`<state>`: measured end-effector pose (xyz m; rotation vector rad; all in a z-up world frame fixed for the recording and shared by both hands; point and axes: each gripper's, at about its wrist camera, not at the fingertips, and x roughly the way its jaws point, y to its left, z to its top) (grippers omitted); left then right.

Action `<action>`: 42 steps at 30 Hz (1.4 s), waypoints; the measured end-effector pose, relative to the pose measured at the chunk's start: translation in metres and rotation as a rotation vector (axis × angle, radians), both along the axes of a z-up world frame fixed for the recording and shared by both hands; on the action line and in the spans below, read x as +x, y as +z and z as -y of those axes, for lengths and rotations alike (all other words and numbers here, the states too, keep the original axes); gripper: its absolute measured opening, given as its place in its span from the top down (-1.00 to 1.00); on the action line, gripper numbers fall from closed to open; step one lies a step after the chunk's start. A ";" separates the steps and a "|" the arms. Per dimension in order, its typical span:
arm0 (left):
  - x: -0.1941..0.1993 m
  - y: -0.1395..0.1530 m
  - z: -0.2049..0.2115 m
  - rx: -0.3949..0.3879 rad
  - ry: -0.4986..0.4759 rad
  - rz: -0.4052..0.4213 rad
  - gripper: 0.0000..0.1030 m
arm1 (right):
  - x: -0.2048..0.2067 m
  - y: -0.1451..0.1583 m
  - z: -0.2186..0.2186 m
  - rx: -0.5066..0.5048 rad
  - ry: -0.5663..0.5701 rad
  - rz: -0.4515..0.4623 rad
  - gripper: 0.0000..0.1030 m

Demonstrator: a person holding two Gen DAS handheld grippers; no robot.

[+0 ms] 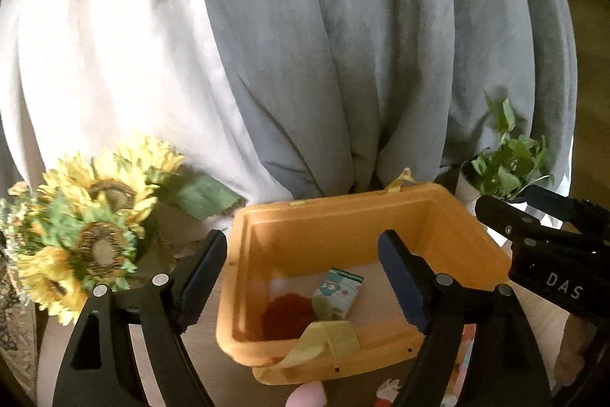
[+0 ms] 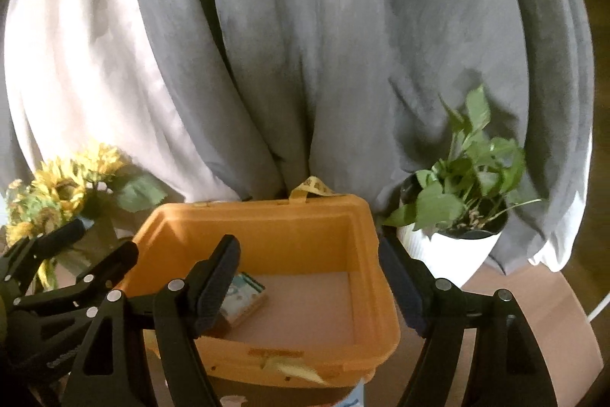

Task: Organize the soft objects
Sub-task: 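Open both tools to drop the red plush and blue book into the crate, then move both tools back toward the remaining toys beside the crate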

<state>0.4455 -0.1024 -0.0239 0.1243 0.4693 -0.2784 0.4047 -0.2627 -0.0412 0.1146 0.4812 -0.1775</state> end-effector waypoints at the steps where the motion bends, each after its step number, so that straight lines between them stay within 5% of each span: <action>1: -0.004 0.002 -0.001 0.000 0.002 0.006 -0.60 | -0.004 0.002 -0.001 -0.002 0.000 0.007 -0.48; 18: -0.073 0.016 -0.032 -0.006 0.001 0.071 -0.64 | -0.080 0.022 -0.031 -0.031 -0.018 0.075 -0.54; 42: -0.139 -0.033 -0.077 0.103 -0.089 0.036 -0.67 | -0.140 -0.022 -0.097 -0.013 0.027 -0.021 -0.54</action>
